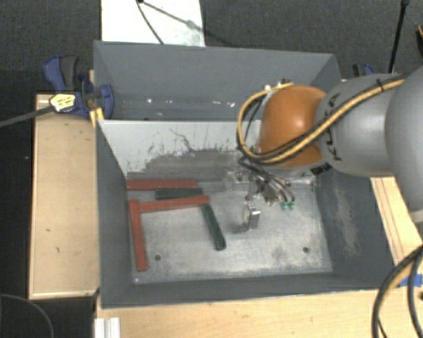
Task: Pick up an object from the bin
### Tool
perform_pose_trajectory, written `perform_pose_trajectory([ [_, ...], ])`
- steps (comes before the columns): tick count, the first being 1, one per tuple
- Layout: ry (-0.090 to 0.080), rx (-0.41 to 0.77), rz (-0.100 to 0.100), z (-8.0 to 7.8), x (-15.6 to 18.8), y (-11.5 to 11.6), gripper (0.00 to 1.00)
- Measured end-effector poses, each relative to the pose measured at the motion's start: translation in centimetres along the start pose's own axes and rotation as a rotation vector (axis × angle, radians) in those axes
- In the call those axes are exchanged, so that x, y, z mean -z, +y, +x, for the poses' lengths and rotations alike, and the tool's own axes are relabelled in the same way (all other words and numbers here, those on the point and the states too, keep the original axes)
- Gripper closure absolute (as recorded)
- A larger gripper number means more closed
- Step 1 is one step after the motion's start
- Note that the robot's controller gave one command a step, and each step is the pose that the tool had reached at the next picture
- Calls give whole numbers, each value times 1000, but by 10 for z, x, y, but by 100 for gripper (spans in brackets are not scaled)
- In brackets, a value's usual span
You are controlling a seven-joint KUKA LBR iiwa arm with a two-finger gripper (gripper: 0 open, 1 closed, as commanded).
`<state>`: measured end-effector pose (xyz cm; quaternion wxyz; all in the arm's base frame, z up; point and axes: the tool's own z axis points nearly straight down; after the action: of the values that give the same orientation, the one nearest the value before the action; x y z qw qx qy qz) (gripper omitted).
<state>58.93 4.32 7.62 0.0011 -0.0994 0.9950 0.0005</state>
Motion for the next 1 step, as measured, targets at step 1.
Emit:
perform_pose_trajectory([
  [1, -3, 437, -2, -3, 2, 77, 0],
])
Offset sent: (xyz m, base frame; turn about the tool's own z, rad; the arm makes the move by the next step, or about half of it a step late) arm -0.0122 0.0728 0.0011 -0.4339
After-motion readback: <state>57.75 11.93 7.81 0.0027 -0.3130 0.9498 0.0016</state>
